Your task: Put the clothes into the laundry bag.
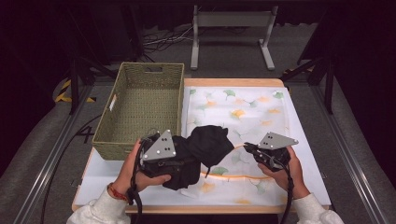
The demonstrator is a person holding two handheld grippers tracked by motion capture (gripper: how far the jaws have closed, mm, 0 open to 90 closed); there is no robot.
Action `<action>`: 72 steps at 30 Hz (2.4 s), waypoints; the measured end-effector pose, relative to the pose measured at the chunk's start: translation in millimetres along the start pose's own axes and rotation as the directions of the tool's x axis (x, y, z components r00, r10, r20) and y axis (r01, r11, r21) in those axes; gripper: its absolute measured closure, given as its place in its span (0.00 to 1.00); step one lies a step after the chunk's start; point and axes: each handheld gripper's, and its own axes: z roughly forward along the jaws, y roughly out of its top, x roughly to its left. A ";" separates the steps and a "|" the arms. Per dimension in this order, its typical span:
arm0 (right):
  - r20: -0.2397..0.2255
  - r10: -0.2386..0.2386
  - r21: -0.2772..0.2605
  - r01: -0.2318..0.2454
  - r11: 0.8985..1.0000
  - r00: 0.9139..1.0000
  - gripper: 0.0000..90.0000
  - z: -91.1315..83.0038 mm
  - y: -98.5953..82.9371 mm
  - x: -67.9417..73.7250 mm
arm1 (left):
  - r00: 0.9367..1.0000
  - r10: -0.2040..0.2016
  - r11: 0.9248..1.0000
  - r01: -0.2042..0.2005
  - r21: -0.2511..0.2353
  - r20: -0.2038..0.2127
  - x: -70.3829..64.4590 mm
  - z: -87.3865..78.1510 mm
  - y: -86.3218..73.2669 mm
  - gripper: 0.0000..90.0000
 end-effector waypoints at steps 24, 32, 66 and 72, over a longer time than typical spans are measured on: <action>-0.015 -0.006 0.006 0.006 1.000 1.000 0.98 6.4 2.4 5.9 | 0.979 0.092 0.945 -0.143 0.293 0.182 -37.7 112.3 -11.2 0.68; -0.018 -0.014 -0.010 0.014 1.000 1.000 0.98 2.6 5.3 8.5 | 0.983 0.093 0.928 -0.143 0.345 0.157 -40.1 137.7 -5.6 0.67; -0.034 -0.033 -0.005 0.033 0.999 0.999 0.98 -1.4 3.4 13.7 | 0.992 -0.068 0.995 0.060 0.080 0.102 -11.6 110.8 -10.7 0.20; -0.035 -0.035 0.000 0.035 0.999 0.999 0.98 -1.7 2.4 13.9 | 0.992 -0.066 0.994 0.056 0.094 0.105 -13.6 87.5 -34.2 0.27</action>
